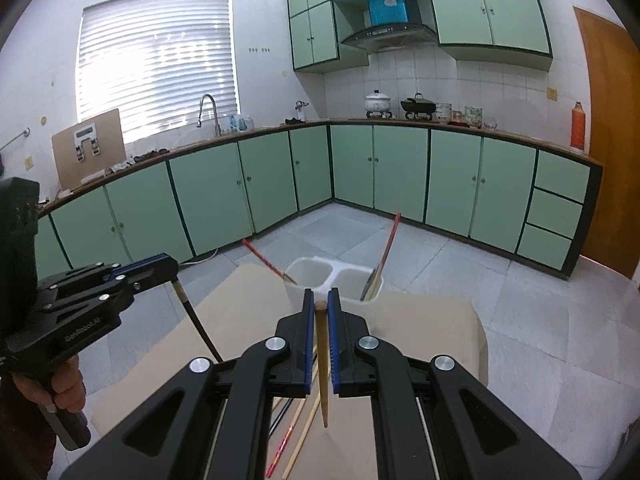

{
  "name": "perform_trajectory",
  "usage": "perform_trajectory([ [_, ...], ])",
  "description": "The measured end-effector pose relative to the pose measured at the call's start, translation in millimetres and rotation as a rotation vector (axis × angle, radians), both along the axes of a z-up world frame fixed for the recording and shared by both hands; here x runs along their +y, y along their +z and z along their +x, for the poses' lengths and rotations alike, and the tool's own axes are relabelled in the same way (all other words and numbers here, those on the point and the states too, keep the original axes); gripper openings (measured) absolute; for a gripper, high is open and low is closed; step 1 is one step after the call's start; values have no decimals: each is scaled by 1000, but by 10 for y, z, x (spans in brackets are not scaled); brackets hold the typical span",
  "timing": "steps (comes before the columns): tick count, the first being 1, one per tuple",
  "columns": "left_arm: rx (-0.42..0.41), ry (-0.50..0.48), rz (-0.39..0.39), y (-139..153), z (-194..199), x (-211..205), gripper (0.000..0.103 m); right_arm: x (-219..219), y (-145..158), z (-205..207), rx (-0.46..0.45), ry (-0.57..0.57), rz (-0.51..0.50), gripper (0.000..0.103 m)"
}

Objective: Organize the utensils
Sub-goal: 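Lift both chopsticks and carry them above the white holder, then lower chopsticks into the holder and open both grippers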

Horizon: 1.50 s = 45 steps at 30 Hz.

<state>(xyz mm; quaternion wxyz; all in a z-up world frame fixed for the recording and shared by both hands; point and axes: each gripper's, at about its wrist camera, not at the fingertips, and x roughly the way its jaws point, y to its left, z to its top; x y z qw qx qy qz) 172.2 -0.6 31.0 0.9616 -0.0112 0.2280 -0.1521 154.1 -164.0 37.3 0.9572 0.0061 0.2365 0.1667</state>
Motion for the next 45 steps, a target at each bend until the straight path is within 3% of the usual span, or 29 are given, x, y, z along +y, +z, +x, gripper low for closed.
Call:
perform_trajectory([
  [14, -181, 16, -43, 870, 620, -197, 6, -56, 868, 649, -149, -7, 37, 7],
  [19, -226, 45, -26, 1011, 1010, -367, 6, -2, 989, 1014, -176, -28, 28, 7],
  [23, -219, 81, -7, 878, 1359, -462, 6, 14, 875, 1337, -166, -44, 44, 7],
  [29, -53, 102, 0, 365, 1879, -432, 6, 84, 408, 1635, -86, -45, 41, 7],
  [38, 62, 112, 38, -189, 1982, -209, 8, 175, -168, 1659, 33, -17, 14, 7],
  [42, 65, 105, 29, -247, 1866, -103, 13, 117, -279, 1574, 48, -34, 16, 14],
  [45, 53, 105, 12, -236, 1725, -47, 16, 38, -262, 1451, 19, -67, 29, 33],
])
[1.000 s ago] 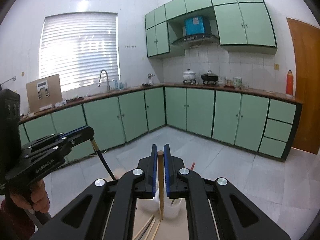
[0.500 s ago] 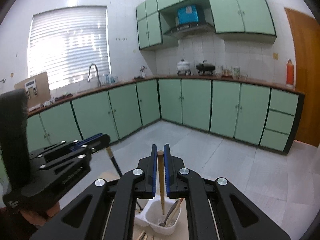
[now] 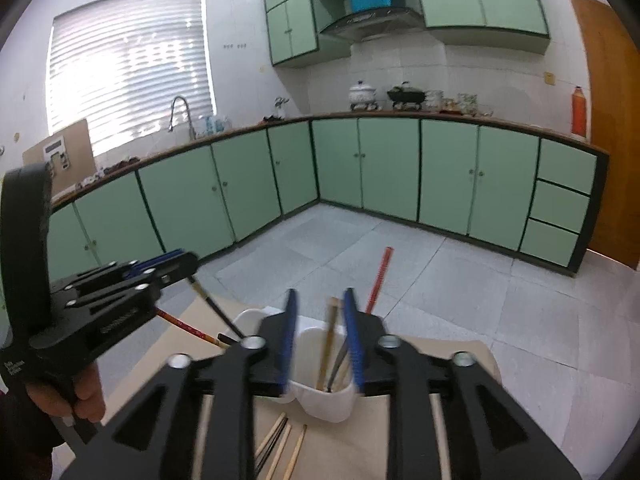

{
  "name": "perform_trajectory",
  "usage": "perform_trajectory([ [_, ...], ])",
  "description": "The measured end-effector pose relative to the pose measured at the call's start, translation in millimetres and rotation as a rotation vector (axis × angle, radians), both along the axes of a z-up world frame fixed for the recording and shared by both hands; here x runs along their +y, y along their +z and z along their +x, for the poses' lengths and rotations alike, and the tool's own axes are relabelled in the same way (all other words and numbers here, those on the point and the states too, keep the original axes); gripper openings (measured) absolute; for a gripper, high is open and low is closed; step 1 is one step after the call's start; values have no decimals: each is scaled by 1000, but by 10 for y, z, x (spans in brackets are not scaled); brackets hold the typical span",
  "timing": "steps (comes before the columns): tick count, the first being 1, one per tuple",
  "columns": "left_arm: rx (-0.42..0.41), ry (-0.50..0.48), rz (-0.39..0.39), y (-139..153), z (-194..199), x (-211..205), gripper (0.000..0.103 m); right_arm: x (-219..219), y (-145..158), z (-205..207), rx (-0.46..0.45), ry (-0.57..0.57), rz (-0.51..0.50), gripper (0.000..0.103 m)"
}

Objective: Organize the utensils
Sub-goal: 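Lower chopsticks into the holder and open both grippers, then move both open grippers back over the remaining chopsticks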

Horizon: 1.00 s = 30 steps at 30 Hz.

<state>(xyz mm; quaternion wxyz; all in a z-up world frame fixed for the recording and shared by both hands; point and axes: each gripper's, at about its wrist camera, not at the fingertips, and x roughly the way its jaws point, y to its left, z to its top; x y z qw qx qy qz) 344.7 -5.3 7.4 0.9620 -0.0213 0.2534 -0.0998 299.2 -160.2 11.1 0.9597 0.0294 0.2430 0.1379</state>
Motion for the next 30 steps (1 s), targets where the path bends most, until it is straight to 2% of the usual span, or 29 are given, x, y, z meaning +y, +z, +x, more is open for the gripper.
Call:
perform_trajectory([
  [1, -7, 1, -3, 4, -50, 11, 24, -26, 10, -64, -13, -17, -2, 41],
  [2, -22, 2, -6, 24, -132, 27, 35, -44, 16, -108, -22, -26, -5, 45],
  [4, -57, 3, -3, 55, -298, 32, 48, -69, 18, -242, -43, -58, -19, 62],
  [5, -74, 2, -2, 69, -382, 22, 54, -81, 6, -340, -58, -76, -26, 66],
  [7, -100, 1, -2, 78, -557, 23, 59, -96, -23, -478, -77, -97, -29, 77],
  [11, -127, 3, 2, 2, -908, 8, 70, -116, -204, -806, -82, -123, -24, 84],
  [15, -119, 0, 26, -182, -1199, -2, 75, -102, -434, -1048, -46, -137, -25, 89],
  [19, -68, 0, 42, -453, -1416, 40, 79, -98, -676, -1234, 2, -147, -25, 92],
  [24, 2, -6, 101, -815, -1611, 71, 80, -60, -955, -1415, 63, -146, -24, 94],
  [30, 73, -9, 128, -1152, -1787, 160, 80, 13, -1280, -1624, 126, -139, -25, 94],
])
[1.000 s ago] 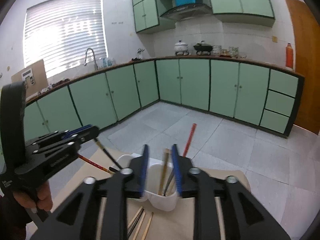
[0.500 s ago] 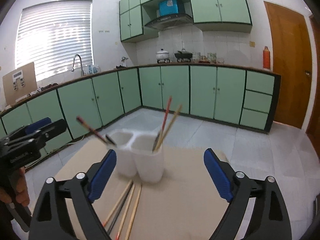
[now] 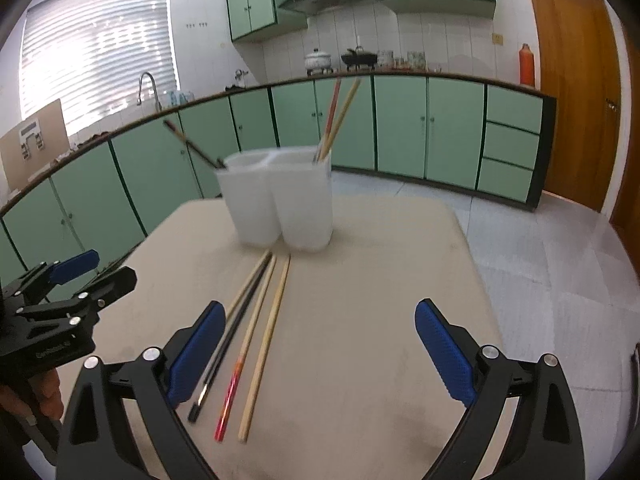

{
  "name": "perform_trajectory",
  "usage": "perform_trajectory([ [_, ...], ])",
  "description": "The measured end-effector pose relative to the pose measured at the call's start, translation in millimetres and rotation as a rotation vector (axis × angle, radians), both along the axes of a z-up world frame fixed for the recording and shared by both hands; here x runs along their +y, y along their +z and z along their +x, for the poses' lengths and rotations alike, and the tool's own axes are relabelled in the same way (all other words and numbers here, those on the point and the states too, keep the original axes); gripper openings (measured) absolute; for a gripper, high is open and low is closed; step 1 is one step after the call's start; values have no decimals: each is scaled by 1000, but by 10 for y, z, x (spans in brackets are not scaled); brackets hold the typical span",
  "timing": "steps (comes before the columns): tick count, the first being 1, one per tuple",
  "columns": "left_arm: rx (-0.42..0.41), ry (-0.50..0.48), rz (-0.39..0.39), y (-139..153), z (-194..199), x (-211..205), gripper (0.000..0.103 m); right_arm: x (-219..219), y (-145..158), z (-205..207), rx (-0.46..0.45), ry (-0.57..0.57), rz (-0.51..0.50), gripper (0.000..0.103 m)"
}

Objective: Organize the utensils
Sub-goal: 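Move both open grippers back over the remaining chopsticks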

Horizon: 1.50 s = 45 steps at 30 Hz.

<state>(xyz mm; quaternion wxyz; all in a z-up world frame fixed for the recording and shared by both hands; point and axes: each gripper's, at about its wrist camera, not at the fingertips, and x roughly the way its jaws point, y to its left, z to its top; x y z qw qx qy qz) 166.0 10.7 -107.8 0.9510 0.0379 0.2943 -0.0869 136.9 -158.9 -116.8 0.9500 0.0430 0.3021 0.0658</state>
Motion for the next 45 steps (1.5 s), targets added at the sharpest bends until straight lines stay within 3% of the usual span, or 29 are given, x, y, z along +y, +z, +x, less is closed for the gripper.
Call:
perform_trajectory([
  [3, 26, 4, 1, -107, -48, 26, 80, 58, -102, -74, 11, 4, -13, 91],
  [20, 133, -2, 17, -497, -314, 37, 74, 293, -533, -441, 109, 50, -10, 52],
  [30, 189, 5, 14, -668, -339, 62, 71, 451, -633, -487, 157, 117, 4, 27],
  [45, 206, -3, 9, -728, -322, 35, 71, 603, -741, -419, 174, 118, -47, 7],
])
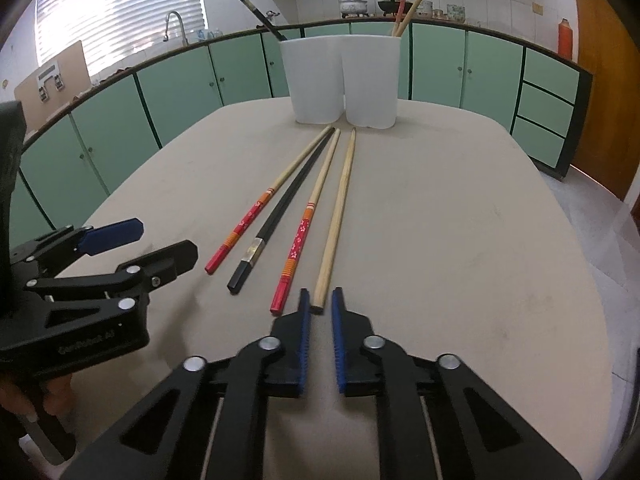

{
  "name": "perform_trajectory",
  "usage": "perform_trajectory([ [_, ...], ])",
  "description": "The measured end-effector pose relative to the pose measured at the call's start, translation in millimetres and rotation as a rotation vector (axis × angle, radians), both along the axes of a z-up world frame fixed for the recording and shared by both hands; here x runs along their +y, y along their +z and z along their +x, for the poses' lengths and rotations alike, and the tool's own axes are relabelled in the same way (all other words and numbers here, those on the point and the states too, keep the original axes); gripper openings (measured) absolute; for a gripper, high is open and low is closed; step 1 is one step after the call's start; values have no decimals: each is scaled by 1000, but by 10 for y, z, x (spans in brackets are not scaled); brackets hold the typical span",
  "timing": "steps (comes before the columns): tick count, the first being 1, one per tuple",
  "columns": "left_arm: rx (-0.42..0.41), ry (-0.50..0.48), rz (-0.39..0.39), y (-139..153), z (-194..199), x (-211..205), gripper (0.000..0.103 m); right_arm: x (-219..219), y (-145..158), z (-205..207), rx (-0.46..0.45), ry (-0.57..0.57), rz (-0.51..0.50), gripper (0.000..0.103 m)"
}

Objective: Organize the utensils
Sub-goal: 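Move both open grippers back over the remaining chopsticks, then close left gripper on red-patterned chopstick while right gripper grasps plain wooden chopstick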

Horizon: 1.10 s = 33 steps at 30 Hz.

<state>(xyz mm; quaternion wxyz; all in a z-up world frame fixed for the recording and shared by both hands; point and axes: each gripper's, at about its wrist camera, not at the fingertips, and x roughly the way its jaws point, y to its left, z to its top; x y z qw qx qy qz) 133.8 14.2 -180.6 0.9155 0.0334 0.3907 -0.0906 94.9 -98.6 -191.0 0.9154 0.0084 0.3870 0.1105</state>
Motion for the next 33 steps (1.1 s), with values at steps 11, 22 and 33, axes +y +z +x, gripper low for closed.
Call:
perform_trajectory([
  [11, 43, -26, 9, -94, 15, -125, 63, -106, 18, 21, 4, -16, 10, 7],
  [22, 54, -29, 1, -121, 62, -218, 54, -133, 4, 26, 6, -17, 28, 7],
  [33, 45, -66, 15, -107, 12, -339, 17, -153, -16, 37, 13, -16, 49, 7],
])
